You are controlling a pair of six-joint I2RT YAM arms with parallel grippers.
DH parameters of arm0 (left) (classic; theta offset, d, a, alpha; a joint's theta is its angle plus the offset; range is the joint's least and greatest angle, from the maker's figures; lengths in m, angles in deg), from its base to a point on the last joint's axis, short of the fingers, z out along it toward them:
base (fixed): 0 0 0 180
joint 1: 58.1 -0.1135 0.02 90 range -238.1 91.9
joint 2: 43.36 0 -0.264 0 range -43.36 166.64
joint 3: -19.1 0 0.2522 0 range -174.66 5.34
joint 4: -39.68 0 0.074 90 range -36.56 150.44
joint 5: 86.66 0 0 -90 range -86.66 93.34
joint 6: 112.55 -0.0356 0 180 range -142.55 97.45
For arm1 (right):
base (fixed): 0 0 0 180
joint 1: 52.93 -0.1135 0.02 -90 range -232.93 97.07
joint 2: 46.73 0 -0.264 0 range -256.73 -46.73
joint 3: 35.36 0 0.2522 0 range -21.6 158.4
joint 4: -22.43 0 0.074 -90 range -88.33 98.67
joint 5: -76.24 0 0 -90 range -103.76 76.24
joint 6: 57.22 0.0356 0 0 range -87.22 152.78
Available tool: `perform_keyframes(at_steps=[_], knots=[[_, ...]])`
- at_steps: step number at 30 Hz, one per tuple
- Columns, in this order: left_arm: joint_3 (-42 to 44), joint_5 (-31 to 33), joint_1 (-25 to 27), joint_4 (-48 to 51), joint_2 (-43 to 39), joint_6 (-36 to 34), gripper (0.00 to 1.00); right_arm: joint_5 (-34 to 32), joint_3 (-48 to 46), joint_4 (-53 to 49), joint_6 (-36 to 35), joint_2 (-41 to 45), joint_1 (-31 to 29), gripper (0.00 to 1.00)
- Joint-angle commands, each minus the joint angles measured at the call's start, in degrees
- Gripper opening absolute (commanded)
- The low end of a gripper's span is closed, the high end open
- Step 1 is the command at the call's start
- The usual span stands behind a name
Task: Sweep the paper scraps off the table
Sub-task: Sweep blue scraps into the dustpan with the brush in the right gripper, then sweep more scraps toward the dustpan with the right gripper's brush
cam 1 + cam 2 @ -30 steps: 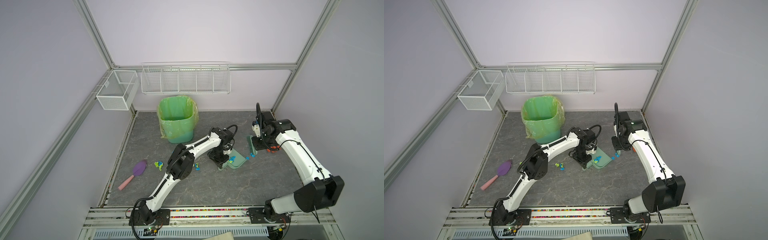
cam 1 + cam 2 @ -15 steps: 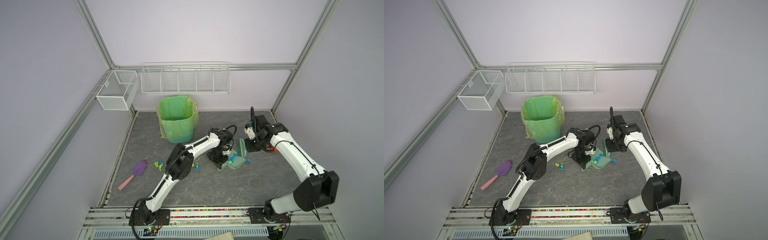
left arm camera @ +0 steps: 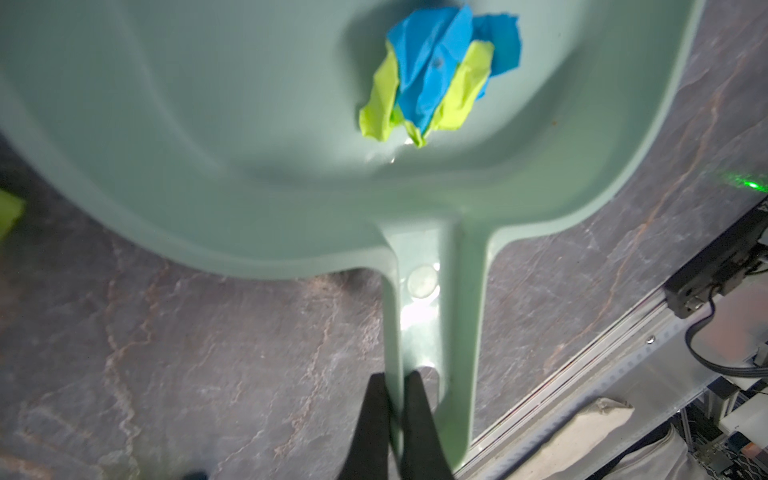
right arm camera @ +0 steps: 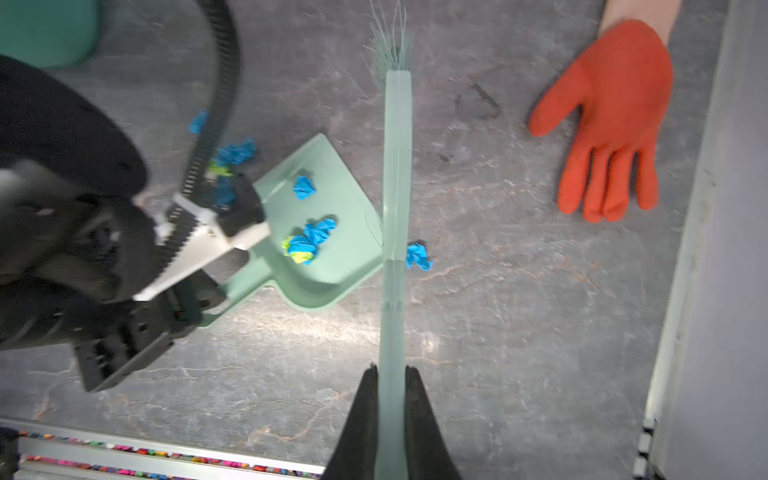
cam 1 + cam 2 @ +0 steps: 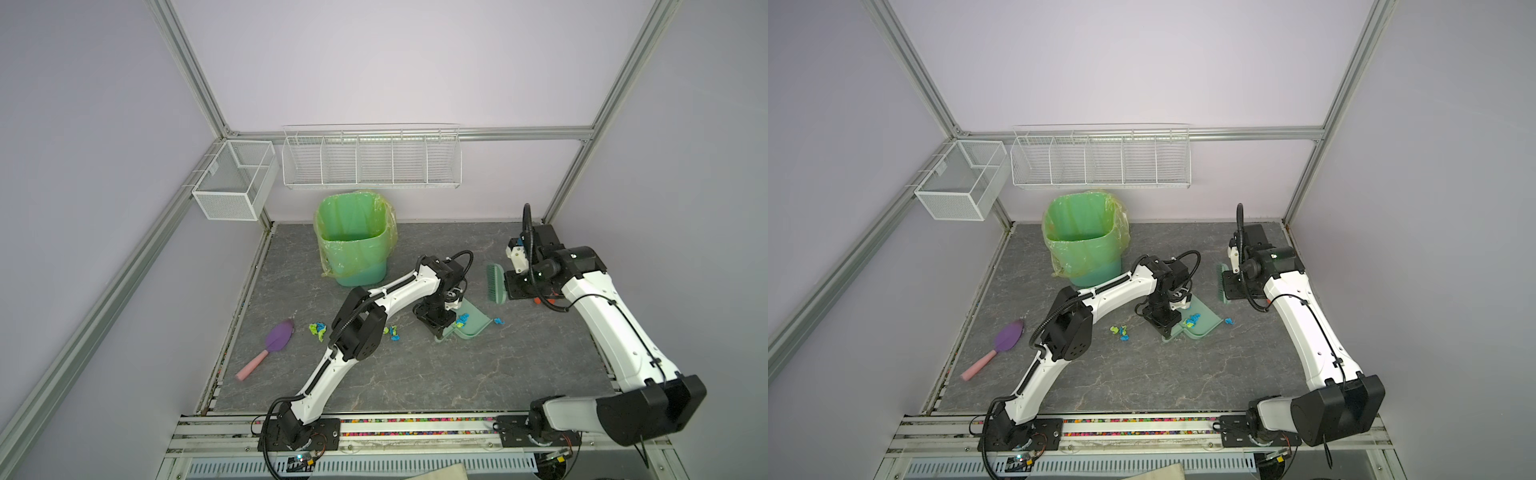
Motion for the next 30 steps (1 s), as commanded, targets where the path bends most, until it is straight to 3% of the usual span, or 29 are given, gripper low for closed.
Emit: perform_keyframes(at_steps=[1,7,16,26,30], knots=[[1.9,1.5,1.3,1.7,-4.4,-0.5,0.0,-4.8,0.8,-5.3,-1.1,1.1,2.6,0.07],[5.6,2.9,1.8,1.1,-7.0,-0.1,0.0,-7.8,0.3,-9.5,-1.0,0.9,3.5,0.07],[10.0,0.4,3.3,-1.2,-8.5,-0.2,0.0,-4.4,-3.6,-8.7,-0.3,-0.3,3.4,0.07],[4.5,-2.0,3.3,-0.8,-4.4,-0.3,0.0,0.4,-5.5,-5.1,-2.3,-5.1,-1.2,0.07],[1.8,-1.3,3.0,-0.1,-2.4,-0.3,0.0,5.7,-4.3,-4.4,-3.2,-3.9,-2.4,0.07]])
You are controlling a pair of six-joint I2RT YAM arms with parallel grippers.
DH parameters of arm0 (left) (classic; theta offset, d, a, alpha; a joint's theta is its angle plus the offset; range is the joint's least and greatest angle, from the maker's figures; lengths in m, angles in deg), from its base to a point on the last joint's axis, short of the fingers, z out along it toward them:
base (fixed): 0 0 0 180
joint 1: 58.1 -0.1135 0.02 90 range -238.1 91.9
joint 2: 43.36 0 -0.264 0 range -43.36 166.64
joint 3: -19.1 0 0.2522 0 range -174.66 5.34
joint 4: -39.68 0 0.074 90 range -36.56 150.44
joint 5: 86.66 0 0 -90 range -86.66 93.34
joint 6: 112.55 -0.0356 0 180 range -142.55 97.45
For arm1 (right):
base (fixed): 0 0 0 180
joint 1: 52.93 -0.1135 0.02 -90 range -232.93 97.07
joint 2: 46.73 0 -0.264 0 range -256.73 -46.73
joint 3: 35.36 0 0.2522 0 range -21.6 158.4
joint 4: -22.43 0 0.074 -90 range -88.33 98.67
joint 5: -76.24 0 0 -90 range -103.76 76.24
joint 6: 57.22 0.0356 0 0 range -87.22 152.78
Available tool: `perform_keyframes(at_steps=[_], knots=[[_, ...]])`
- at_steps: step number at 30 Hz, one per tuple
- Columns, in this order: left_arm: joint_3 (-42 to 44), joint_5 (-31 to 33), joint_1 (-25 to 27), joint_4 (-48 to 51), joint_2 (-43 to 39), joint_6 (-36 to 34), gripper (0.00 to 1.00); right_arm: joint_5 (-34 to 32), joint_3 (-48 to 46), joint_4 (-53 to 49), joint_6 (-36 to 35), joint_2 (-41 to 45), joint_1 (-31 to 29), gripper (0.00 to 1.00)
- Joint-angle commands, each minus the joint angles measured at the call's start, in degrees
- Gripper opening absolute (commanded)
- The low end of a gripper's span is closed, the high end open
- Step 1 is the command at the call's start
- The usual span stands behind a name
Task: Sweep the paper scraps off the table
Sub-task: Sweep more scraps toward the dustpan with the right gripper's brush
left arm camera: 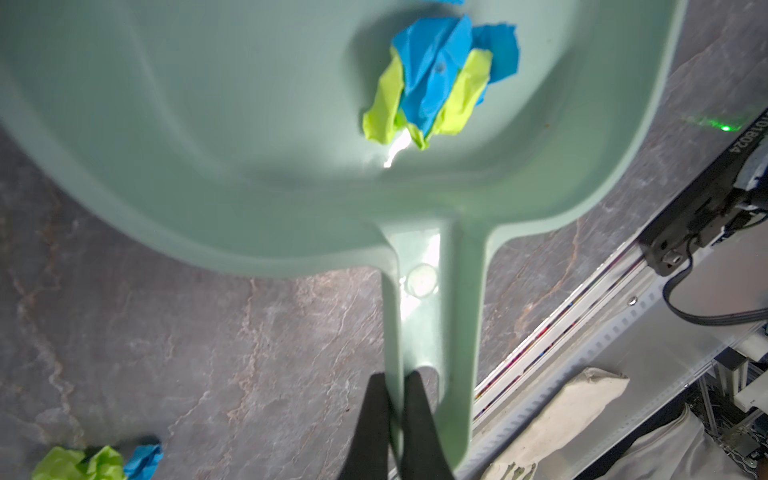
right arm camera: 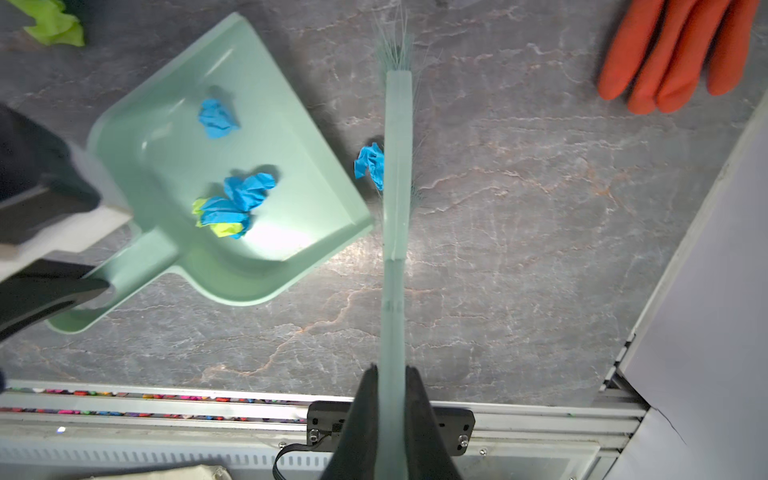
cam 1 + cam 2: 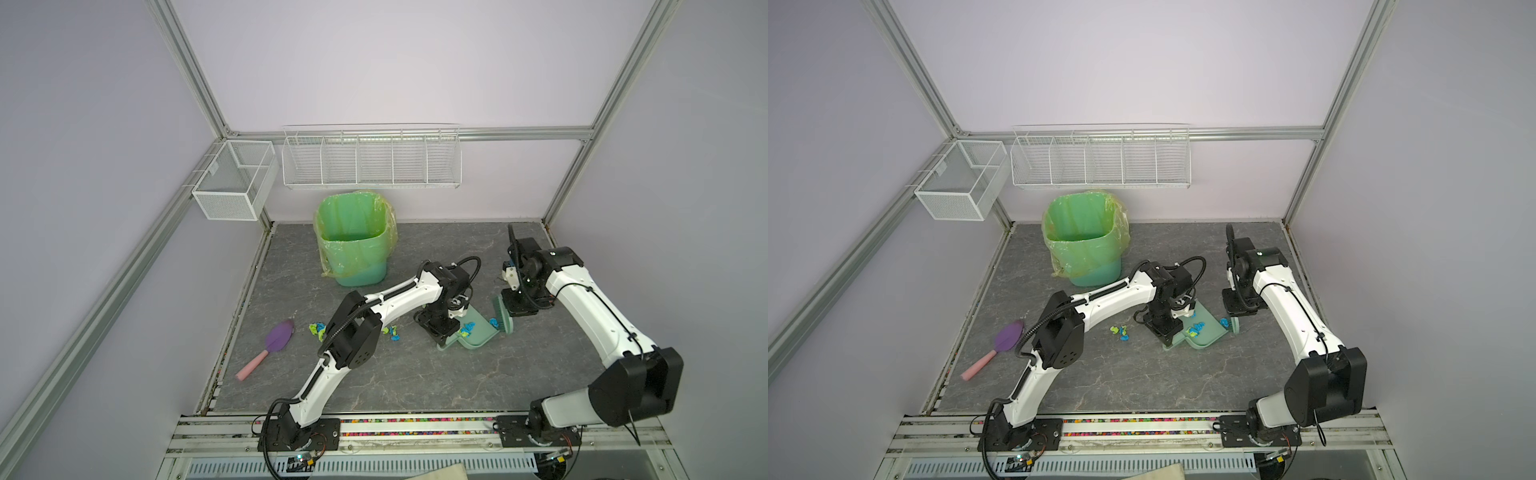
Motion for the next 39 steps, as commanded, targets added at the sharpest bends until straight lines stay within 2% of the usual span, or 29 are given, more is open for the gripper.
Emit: perform_keyframes(at_steps=[1,4,7,16,20,27,39], knots=[[-2.7,-0.8,-0.3,1.5,2.4,-0.2,0.0,6.7,1.0,1.2,-1.6,2.6,-1.0,0.07],[-3.6,-0.5,-0.7,1.6,3.4,0.1,0.0,12.5,1.7,2.1,-1.7,6.0,-1.3,0.07],[-4.4,-0.3,-1.1,1.6,4.1,0.2,0.0,13.6,2.1,2.4,-1.2,9.1,-1.3,0.07],[-6.5,0.6,-1.4,2.5,5.4,0.4,0.0,7.7,2.2,2.3,0.5,13.0,-1.3,0.07],[-6.2,0.8,-1.5,3.3,5.2,0.2,0.0,3.1,1.0,2.9,1.0,12.7,-1.2,0.07],[-0.6,2.0,-1.6,2.4,-1.0,0.6,0.0,-2.4,0.4,3.3,-0.5,8.3,-0.6,0.07],[4.2,4.5,-1.6,2.9,-7.7,0.2,0.0,-2.8,4.6,2.6,-1.9,2.8,0.2,0.07]])
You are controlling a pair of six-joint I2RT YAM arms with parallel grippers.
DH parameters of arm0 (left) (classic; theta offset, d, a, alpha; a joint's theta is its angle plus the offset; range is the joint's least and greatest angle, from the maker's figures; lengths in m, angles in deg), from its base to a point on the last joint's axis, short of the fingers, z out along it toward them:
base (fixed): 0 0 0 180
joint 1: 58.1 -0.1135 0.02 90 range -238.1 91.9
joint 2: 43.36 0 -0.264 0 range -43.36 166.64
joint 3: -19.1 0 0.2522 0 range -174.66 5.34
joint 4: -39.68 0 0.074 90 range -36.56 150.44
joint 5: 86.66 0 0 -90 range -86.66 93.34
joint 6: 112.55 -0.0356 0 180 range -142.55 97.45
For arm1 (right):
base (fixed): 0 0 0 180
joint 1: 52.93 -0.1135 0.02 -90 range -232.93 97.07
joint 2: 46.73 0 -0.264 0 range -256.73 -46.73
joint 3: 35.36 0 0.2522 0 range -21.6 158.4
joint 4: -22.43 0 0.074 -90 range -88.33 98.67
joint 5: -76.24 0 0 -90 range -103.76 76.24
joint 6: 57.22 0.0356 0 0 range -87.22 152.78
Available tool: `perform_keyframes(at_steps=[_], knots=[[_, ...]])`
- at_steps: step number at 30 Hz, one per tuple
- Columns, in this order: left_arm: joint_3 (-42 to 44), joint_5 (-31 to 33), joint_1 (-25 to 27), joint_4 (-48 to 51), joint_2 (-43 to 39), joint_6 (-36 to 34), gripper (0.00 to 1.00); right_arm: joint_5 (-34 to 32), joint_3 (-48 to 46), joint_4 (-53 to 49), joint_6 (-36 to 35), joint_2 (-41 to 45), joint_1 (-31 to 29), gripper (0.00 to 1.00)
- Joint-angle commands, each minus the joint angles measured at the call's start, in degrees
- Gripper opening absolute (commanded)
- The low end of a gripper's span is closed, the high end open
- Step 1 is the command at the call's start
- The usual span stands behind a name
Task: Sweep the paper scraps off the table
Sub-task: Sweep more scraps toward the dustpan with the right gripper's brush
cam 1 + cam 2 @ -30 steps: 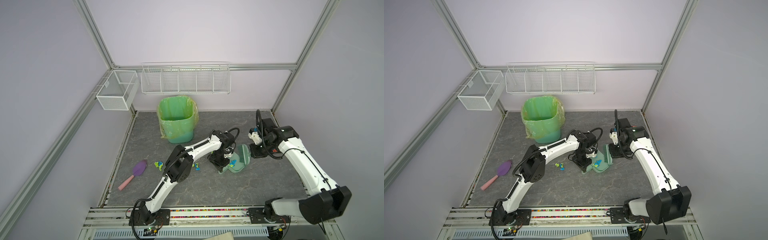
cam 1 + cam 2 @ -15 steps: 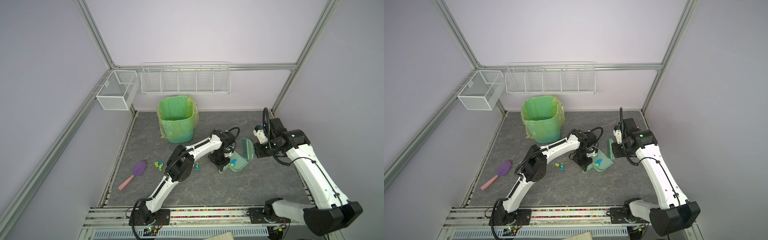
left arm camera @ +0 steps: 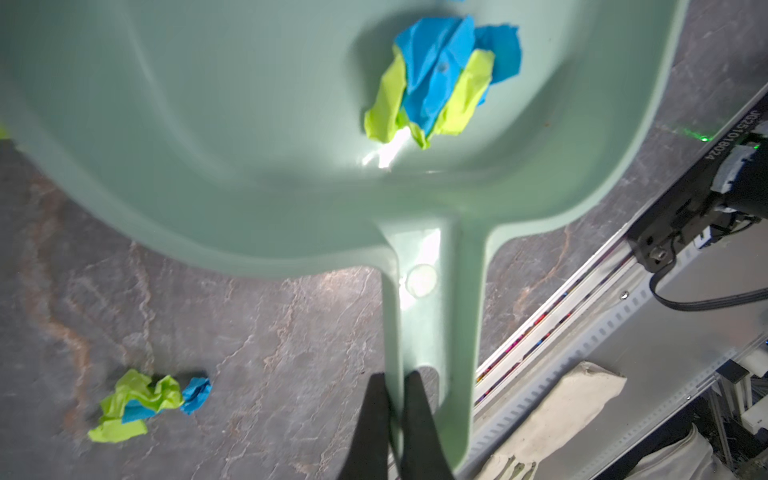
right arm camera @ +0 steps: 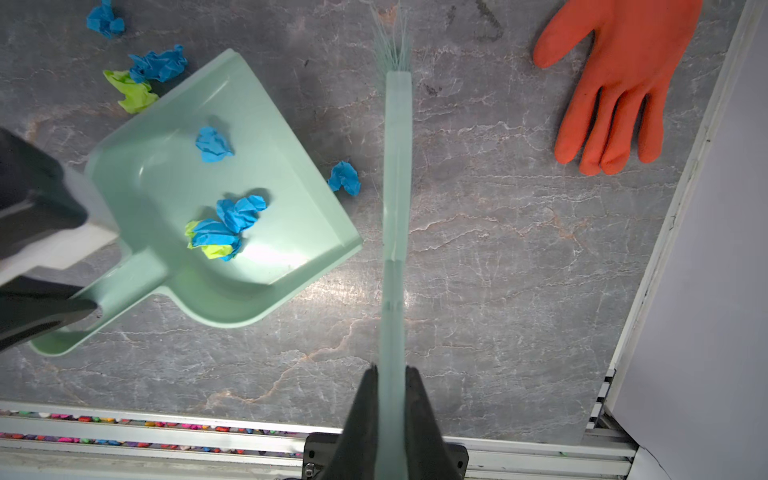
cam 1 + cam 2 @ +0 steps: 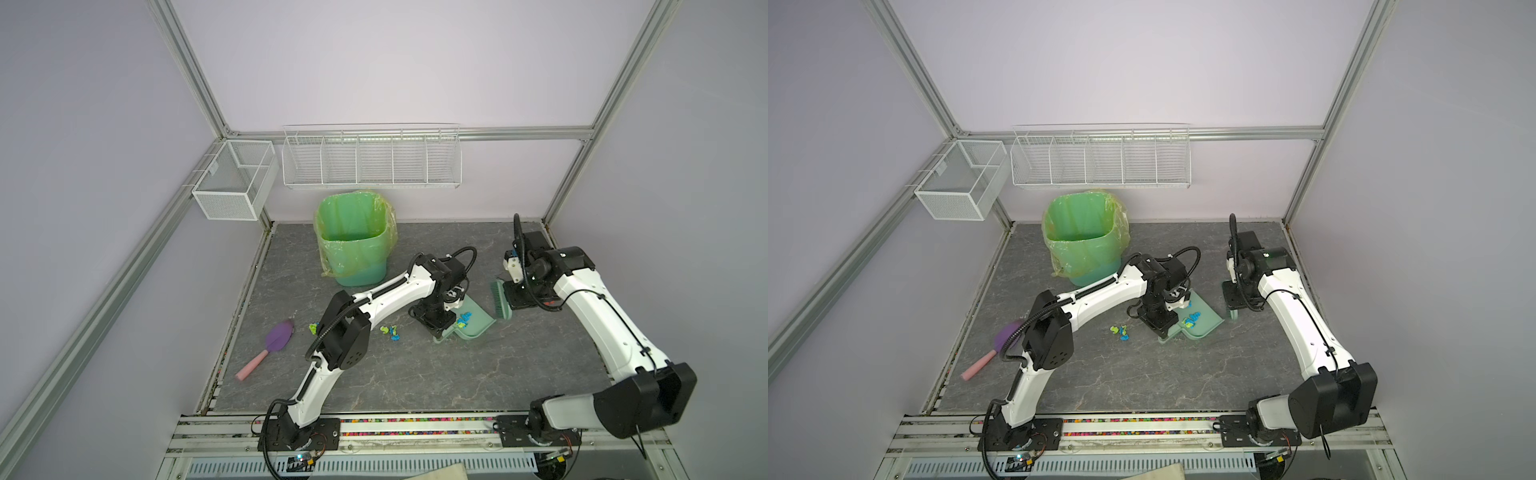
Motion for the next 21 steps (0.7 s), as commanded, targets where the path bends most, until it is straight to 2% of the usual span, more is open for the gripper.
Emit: perform_keyframes(at_steps=[1,11,15,21], knots=[[2.9,1.3,-0.4,1.3,-1.4,-1.3,0.0,-0.3,1.4,0.2,-1.0,-0.5,0.2,0.07],[5.7,4.4,-2.9,2.0,-2.9,-5.0,0.0,-0.7,0.5,-0.5,-1.0,-0.6,0.3,0.07],[7.1,3.1,-2.9,2.1,-3.5,-6.8,0.0,-0.8,0.5,-0.9,-1.2,-1.3,0.3,0.07],[8.8,2.6,-3.0,1.3,-2.4,-6.0,0.0,-0.9,1.2,-0.6,-2.1,-3.0,0.2,0.07]])
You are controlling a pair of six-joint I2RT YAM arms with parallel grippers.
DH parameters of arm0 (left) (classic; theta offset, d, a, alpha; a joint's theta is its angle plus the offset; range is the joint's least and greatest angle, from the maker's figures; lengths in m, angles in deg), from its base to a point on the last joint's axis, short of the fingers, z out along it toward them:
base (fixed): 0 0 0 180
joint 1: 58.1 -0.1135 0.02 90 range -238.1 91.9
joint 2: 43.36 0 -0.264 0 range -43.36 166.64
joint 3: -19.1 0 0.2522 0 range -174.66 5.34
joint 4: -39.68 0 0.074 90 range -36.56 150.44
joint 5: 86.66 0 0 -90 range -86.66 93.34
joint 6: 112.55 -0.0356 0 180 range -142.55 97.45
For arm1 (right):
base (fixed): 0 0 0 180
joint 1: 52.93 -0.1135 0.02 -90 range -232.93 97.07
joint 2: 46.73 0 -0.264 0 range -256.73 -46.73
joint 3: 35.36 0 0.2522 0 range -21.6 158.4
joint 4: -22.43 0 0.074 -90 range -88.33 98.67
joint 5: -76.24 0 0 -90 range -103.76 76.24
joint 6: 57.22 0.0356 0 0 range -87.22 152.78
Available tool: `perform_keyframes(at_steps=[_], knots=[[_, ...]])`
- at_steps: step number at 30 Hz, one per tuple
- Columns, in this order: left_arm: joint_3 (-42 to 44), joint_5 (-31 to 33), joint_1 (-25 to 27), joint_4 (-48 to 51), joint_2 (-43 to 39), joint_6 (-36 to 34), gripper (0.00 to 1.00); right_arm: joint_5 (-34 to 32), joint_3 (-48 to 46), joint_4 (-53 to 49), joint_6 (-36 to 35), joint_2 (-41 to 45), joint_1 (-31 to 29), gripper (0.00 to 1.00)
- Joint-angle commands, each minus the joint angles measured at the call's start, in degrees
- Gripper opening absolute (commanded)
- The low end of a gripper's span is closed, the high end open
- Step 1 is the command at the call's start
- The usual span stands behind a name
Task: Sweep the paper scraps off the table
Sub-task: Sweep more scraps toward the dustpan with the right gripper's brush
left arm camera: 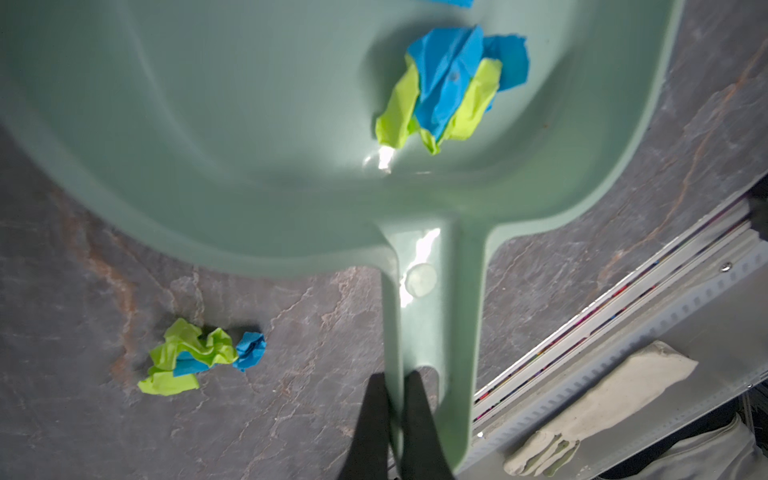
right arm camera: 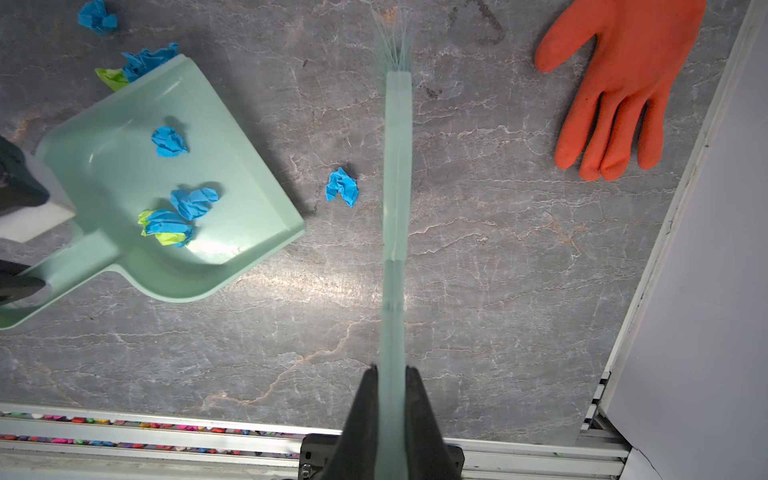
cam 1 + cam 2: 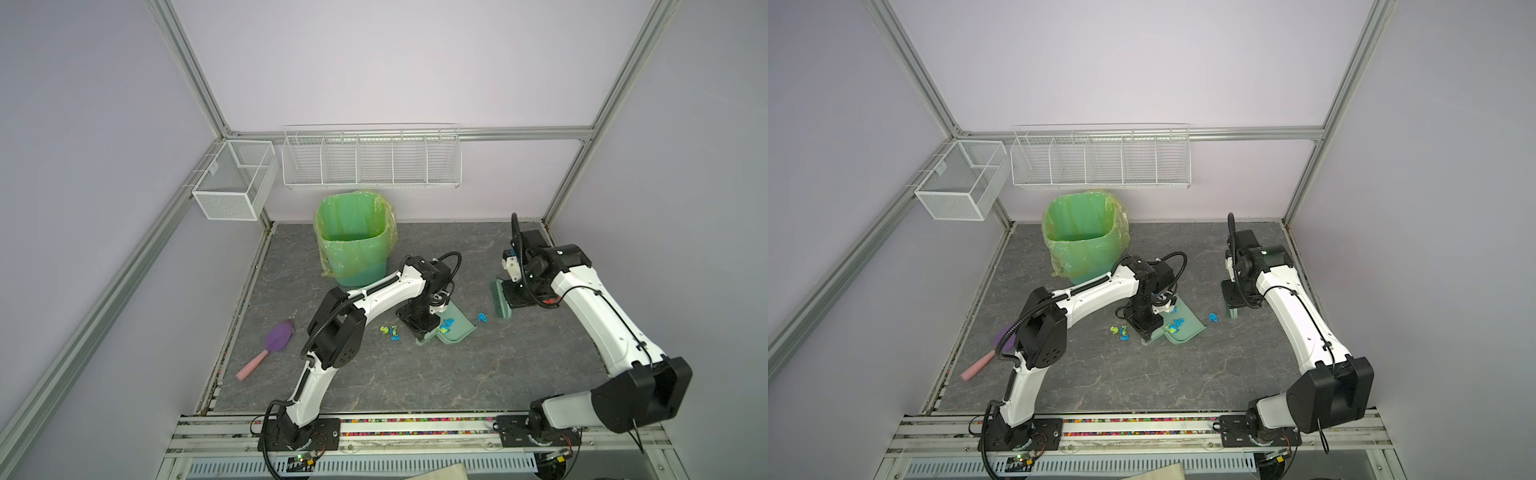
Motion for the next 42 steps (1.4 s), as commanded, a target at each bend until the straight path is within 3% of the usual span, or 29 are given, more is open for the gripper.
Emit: perform_keyframes(at_steps=[1,21,25,29,33,42], knots=[[0.0,-0.7,0.2,0.6,-0.4,-1.3,0.0,-0.5,1.4,-0.5,-1.4,-1.7,0.3,0.07],[-9.4,0.2,0.2,3.0,7.8,-1.0,0.0,4.9,1.8,1.7,-1.2,-7.5,-1.0,0.07],[-10.3,-0.4,0.2,3.3,8.4,-1.0,0.0,9.7,1.6,2.6,-0.8,-6.3,-1.7,0.07],[-10.7,-0.4,0.2,3.5,8.9,-0.9,0.0,20.3,1.6,5.3,-1.1,-2.1,-2.7,0.07],[-10.8,-0.2,0.2,3.5,9.2,-0.7,0.0,17.4,2.1,6.8,0.5,3.0,-2.7,0.07],[-12.7,1.5,0.2,3.2,8.3,0.7,0.0,8.9,1.3,4.2,1.4,6.0,-2.6,0.07]])
